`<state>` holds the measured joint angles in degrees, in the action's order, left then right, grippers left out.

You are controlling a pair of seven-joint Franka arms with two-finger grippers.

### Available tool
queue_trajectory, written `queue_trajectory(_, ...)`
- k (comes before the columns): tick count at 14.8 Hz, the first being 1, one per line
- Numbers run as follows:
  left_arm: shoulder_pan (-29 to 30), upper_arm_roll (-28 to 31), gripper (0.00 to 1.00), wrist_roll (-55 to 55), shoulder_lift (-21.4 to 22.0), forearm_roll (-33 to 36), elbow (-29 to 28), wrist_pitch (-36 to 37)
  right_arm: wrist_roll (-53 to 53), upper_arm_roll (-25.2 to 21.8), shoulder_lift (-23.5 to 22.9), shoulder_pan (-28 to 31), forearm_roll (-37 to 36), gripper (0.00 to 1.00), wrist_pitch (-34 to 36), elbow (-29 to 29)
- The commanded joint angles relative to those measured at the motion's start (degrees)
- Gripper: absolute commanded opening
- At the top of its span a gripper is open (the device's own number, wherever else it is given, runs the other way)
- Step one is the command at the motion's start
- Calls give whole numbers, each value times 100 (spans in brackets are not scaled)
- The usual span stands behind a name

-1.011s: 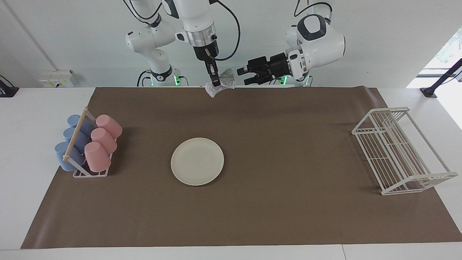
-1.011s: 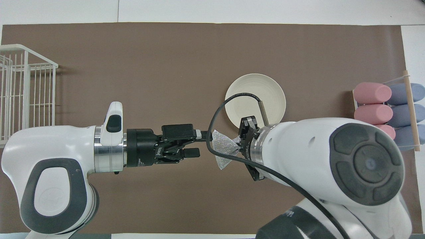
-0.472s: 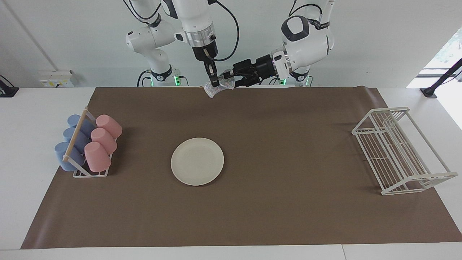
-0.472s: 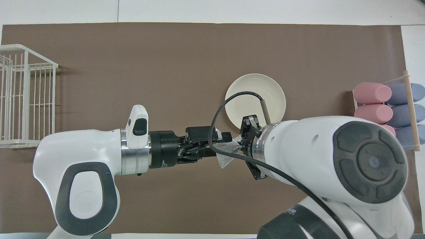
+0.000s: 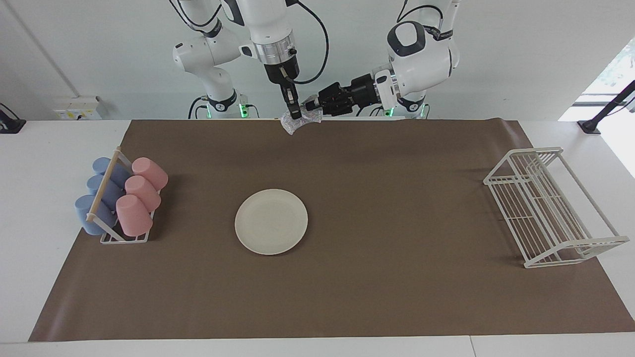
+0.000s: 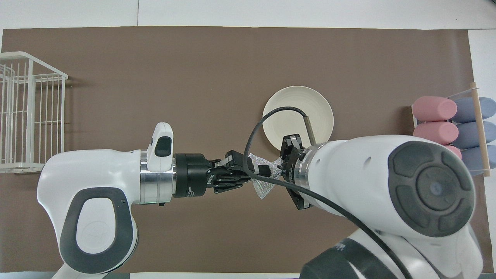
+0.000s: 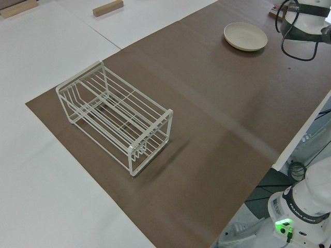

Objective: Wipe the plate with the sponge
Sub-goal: 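Grasp the cloth with the left gripper from the right gripper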

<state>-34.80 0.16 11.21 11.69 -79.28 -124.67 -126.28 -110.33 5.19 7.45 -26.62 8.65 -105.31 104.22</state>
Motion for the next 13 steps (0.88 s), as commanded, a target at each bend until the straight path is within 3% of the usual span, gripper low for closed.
queue_trajectory(1, 26, 37, 0, 189, -17, -61, 57, 147, -24, 35, -33, 70, -92, 0, 107, -103)
queue_trajectory(2, 35, 37, 0, 197, -8, -61, 57, 165, 46, 26, -16, 78, -144, 40, 125, -103)
queue_trajectory(3, 35, 37, 0, 224, -8, -61, 57, 156, 168, 26, 28, 87, -240, 99, 107, -42)
queue_trajectory(9, 280, 72, 0, 434, 9, 35, 57, 279, 1396, -27, 177, 525, -267, 100, 256, -51)
queue_trajectory(13, 710, 63, 0, 1023, -43, 1044, 65, 306, 3486, -35, 318, 1368, -259, 100, 475, -77)
